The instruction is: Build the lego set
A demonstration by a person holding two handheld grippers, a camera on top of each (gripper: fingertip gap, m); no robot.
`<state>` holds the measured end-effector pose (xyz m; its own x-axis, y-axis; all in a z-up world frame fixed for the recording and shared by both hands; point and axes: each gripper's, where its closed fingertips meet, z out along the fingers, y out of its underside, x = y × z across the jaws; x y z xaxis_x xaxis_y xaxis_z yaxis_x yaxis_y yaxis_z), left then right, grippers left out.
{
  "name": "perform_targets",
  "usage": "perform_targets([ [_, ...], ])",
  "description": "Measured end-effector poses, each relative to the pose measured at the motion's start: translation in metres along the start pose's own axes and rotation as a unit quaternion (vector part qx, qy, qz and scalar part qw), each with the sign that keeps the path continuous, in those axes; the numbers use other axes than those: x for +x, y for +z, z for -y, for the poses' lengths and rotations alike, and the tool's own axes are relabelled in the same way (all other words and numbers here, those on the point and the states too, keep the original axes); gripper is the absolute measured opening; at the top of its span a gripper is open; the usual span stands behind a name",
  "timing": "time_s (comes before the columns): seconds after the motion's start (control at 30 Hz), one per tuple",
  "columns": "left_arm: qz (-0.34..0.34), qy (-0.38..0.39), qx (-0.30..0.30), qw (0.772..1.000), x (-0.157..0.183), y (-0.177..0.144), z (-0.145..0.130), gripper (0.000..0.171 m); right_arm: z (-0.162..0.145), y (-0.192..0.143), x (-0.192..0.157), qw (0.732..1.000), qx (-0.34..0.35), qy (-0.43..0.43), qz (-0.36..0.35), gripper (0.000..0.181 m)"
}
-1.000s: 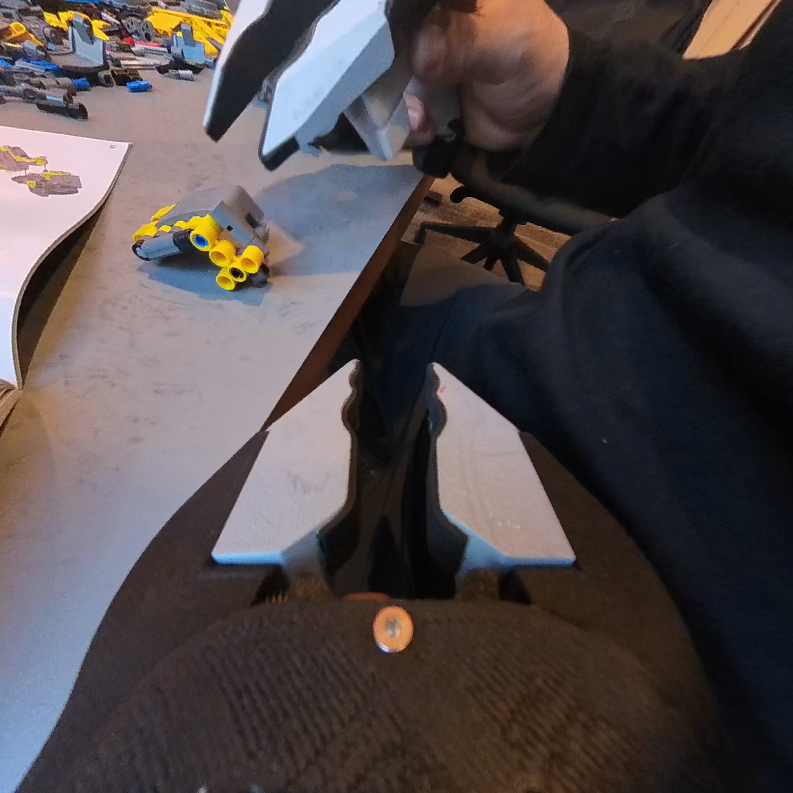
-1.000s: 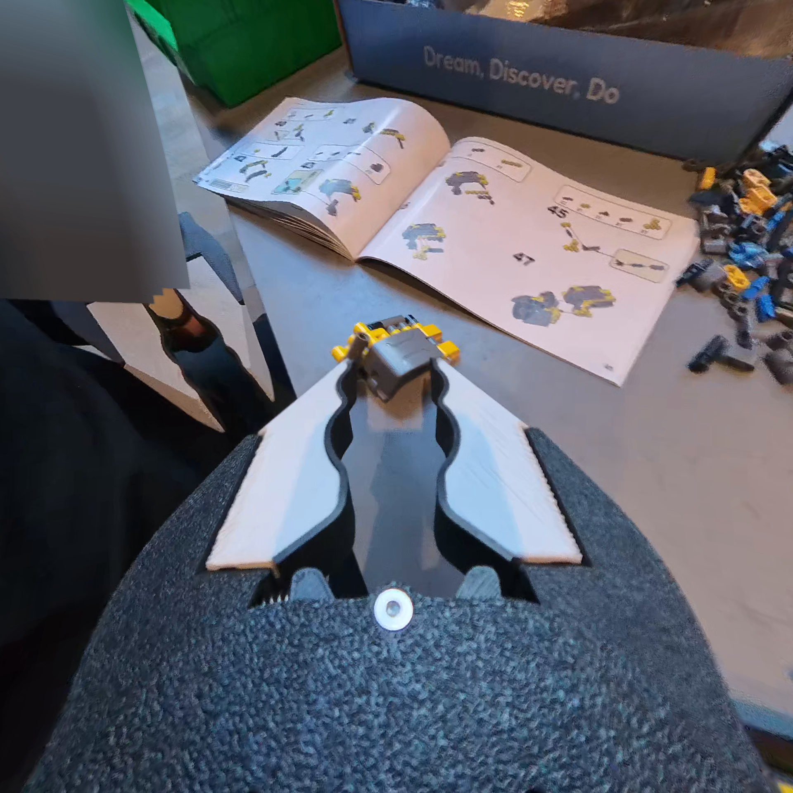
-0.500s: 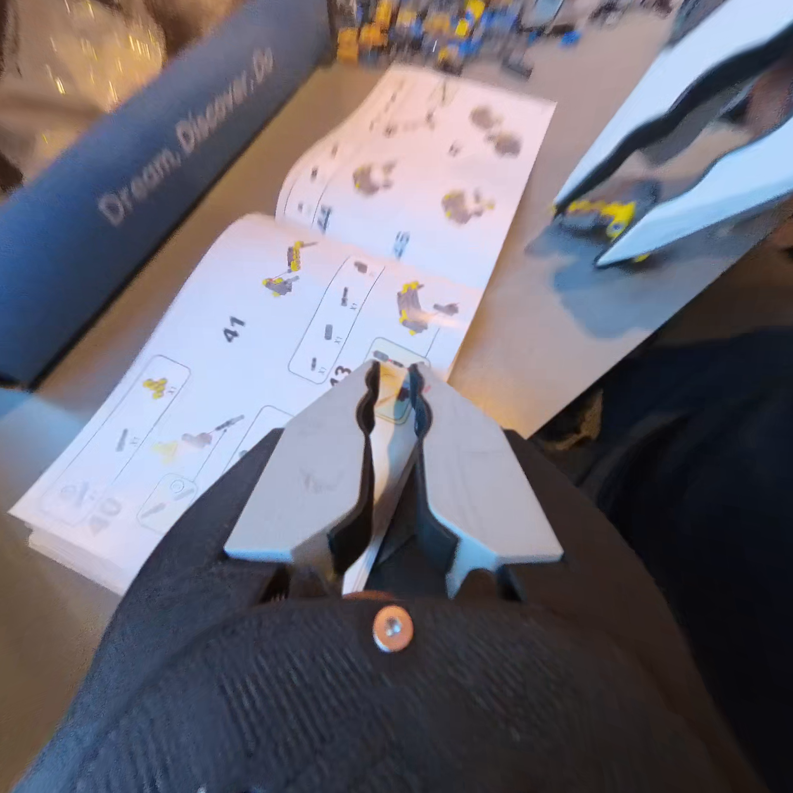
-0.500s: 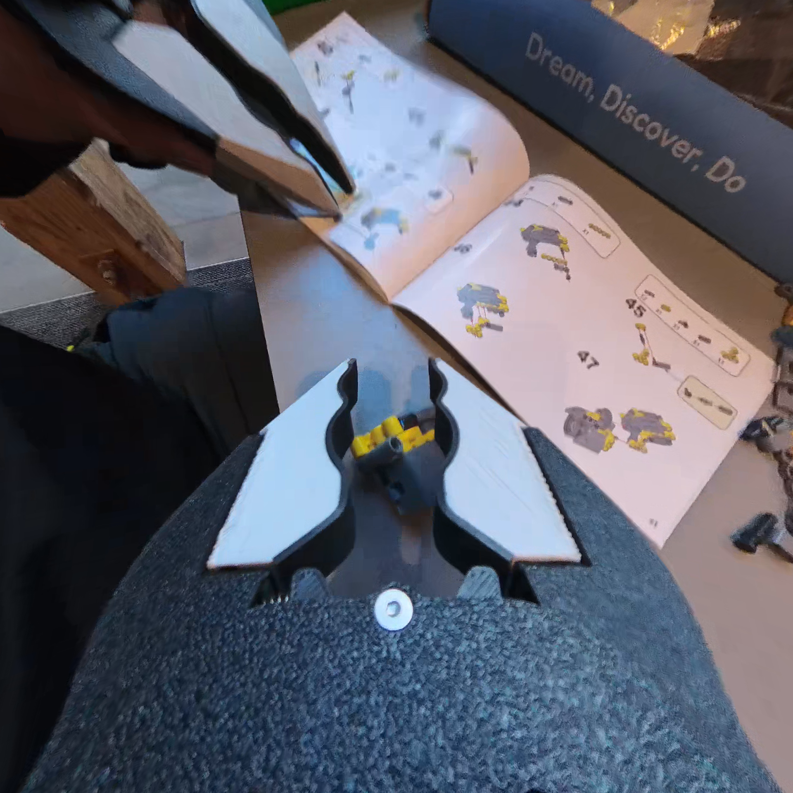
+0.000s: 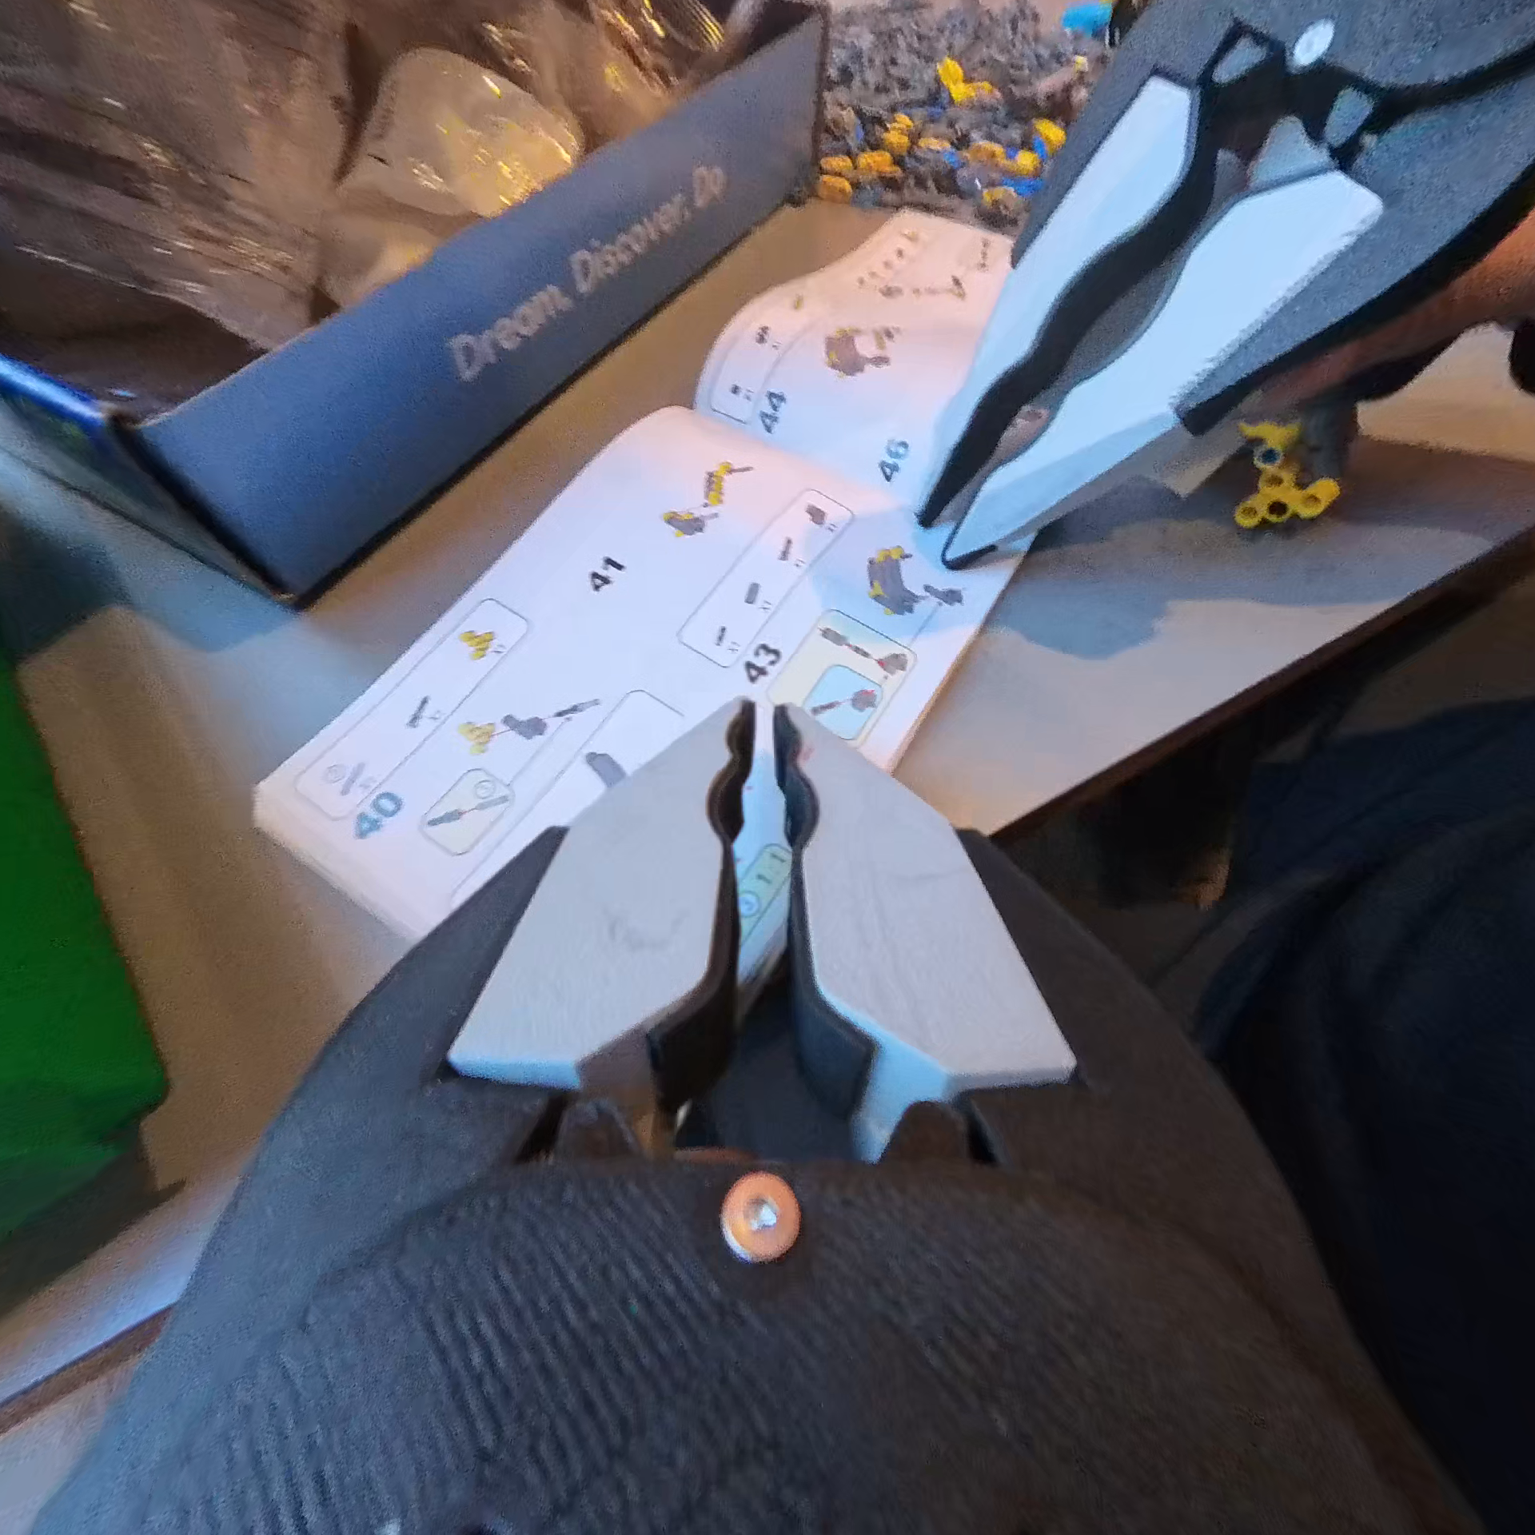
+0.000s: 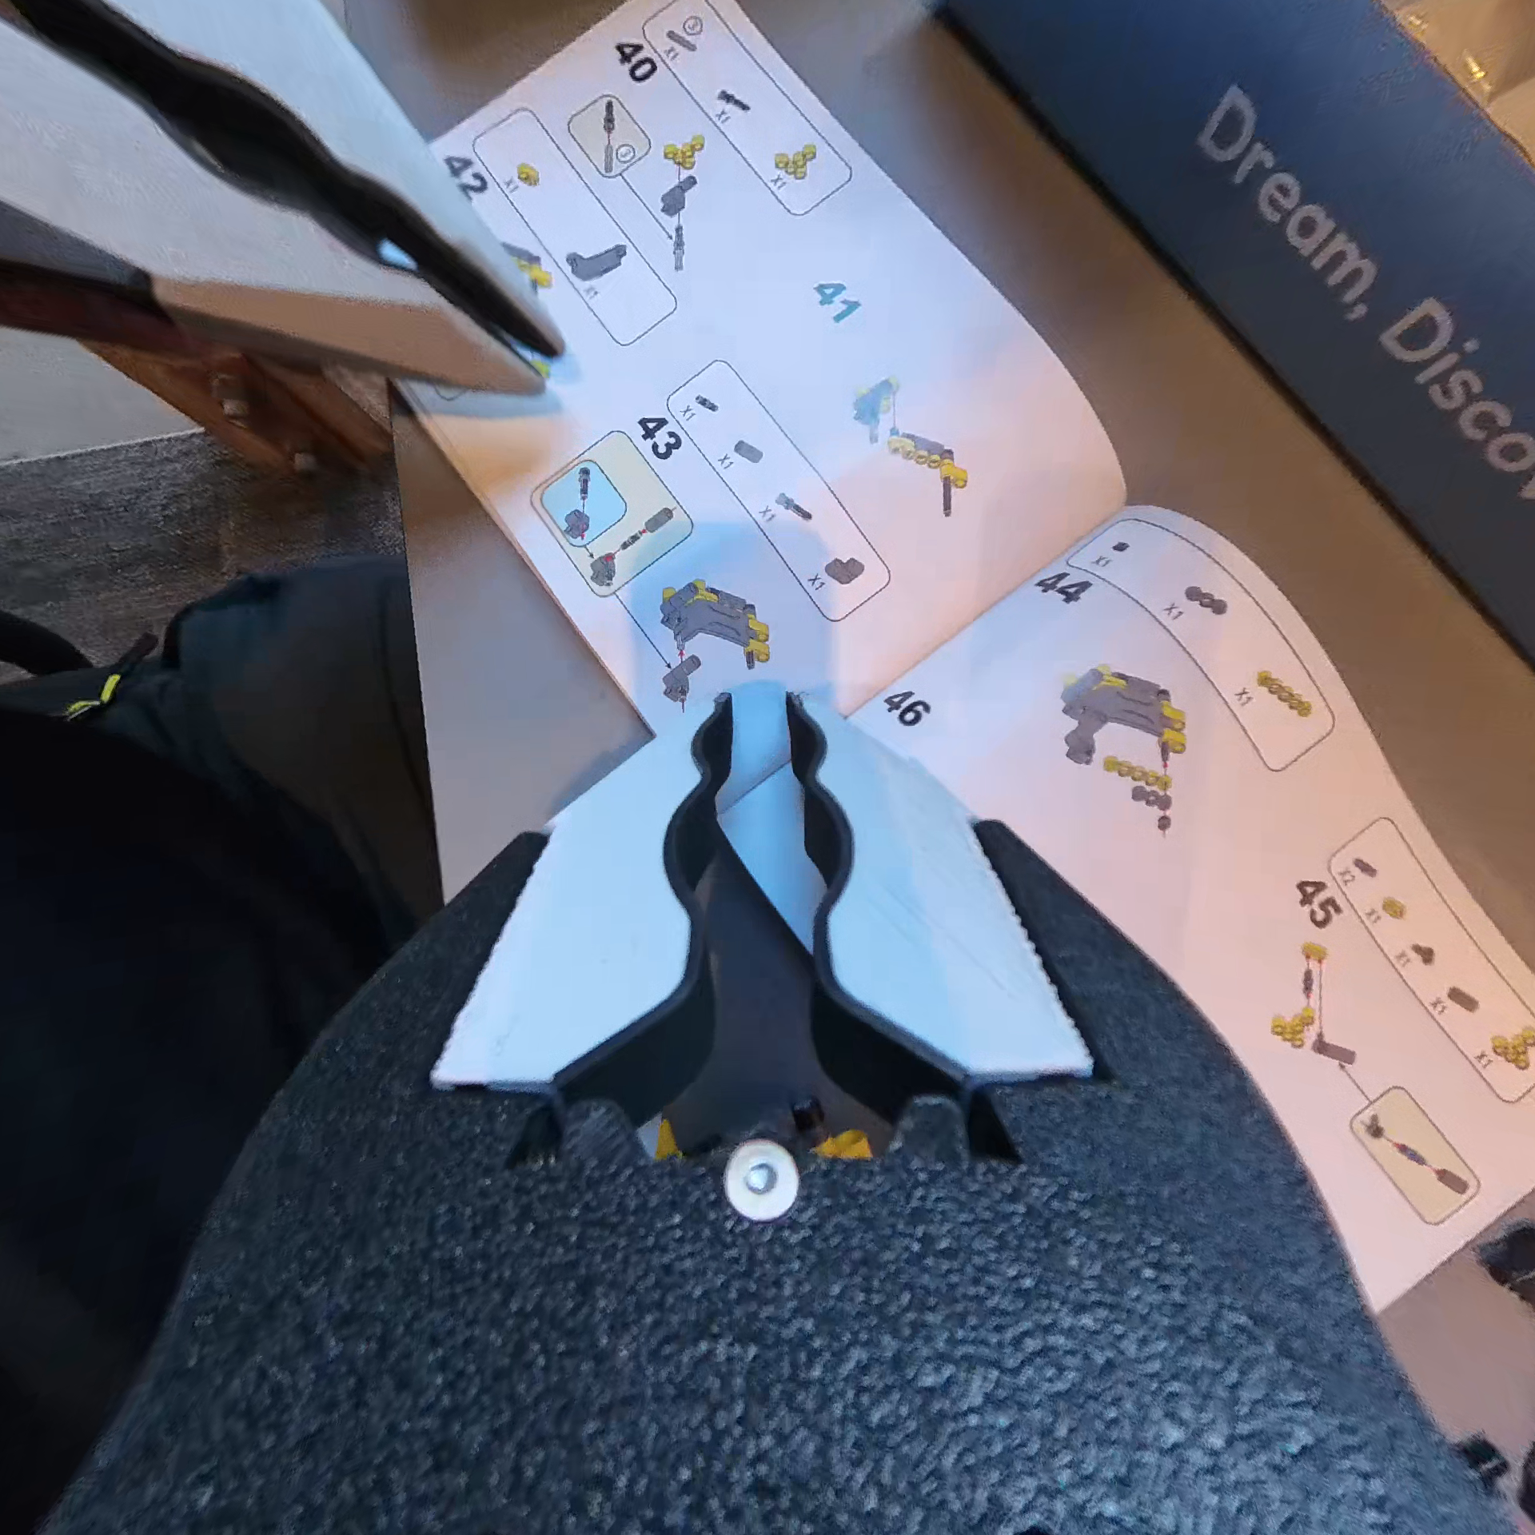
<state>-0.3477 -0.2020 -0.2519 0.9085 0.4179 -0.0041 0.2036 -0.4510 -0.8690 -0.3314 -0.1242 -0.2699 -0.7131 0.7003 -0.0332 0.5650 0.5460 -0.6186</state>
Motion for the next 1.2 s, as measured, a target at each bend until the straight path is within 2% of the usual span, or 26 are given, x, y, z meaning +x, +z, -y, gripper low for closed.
perform_targets([
  [0.07,-0.003,-0.013,0.022,1.0,-0.004,-0.006,0.005,0.008,-0.001,0.0,0.0,1.0,-0.011,0.001,0.006,0.012],
  [0.2,-0.003,-0.02,0.0,1.0,-0.008,-0.004,-0.006,0.006,-0.001,0.001,0.002,1.0,-0.026,0.012,0.012,0.006],
  [0.37,-0.008,-0.029,-0.001,1.0,-0.01,-0.006,-0.01,0.0,-0.001,0.0,0.004,0.999,-0.024,0.024,0.008,0.0],
  [0.5,-0.004,-0.029,-0.01,1.0,-0.012,-0.006,-0.015,0.0,0.006,-0.011,0.016,0.999,0.008,0.022,-0.036,0.0],
  [0.53,-0.003,-0.028,-0.011,1.0,-0.012,-0.006,-0.015,0.0,0.002,-0.012,0.02,0.999,-0.002,0.025,-0.04,0.0],
  [0.6,-0.005,-0.029,-0.012,0.999,-0.012,-0.006,-0.016,0.0,-0.009,-0.007,0.024,0.998,-0.028,0.033,-0.037,0.0],
  [0.87,-0.007,-0.034,-0.014,0.999,-0.013,-0.006,-0.018,0.0,-0.012,-0.004,0.026,0.998,-0.019,0.063,-0.021,0.0],
  [1.2,-0.005,-0.034,-0.013,0.999,-0.014,-0.007,-0.019,0.0,-0.016,-0.007,0.031,0.997,-0.026,0.063,-0.037,0.0],
])
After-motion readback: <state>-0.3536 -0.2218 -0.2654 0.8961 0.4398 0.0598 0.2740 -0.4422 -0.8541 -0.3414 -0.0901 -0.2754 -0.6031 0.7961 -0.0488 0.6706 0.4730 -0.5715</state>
